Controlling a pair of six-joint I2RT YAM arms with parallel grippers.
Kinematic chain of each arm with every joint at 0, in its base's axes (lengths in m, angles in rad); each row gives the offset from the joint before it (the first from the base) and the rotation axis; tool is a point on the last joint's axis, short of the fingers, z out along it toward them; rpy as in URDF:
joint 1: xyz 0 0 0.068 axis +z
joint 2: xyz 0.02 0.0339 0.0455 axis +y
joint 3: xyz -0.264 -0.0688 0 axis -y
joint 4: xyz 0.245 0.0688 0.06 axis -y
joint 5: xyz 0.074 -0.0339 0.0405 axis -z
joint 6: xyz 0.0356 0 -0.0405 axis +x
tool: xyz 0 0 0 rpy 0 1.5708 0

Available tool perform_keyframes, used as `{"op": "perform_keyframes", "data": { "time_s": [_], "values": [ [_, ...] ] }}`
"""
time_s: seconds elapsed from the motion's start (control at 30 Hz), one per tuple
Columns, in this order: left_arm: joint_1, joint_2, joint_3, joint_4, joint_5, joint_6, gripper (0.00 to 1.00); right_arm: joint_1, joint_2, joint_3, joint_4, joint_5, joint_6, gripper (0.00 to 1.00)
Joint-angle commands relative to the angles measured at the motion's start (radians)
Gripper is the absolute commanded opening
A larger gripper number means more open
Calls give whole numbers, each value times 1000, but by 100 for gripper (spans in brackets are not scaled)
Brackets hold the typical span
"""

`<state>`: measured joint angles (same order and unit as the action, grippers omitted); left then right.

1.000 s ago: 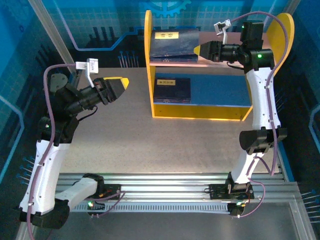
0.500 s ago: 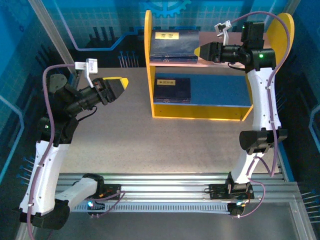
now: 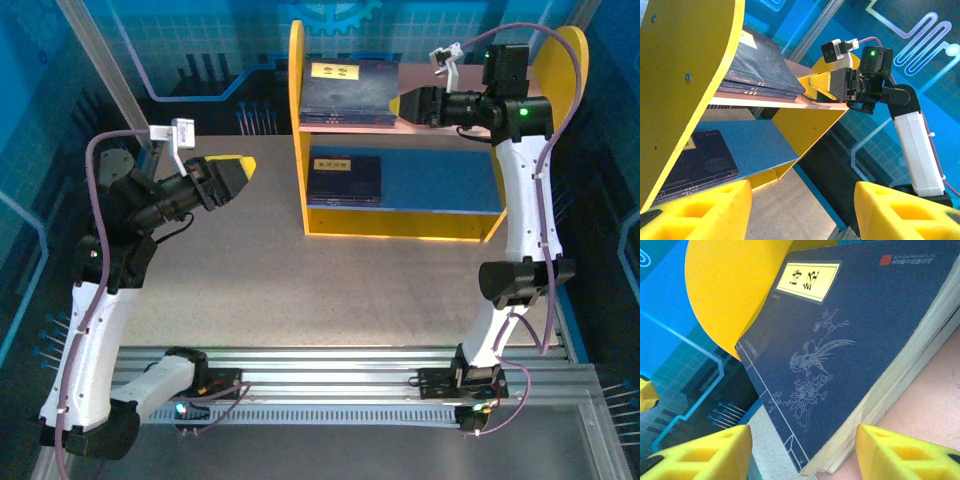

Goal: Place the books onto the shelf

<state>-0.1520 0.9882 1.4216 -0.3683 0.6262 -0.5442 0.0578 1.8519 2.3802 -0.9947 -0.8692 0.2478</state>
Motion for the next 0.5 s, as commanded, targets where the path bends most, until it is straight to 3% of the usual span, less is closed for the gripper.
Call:
{"op": "perform_keyframes", "data": {
  "time_s": [0.0, 0.47],
  "values": [
    [14, -10, -10, 22, 26, 5, 57, -3, -15, 11, -52, 14, -22, 59],
    [19, -14, -1, 14, 30, 4, 57, 6, 26, 48, -32, -2, 2, 58]
  ]
}}
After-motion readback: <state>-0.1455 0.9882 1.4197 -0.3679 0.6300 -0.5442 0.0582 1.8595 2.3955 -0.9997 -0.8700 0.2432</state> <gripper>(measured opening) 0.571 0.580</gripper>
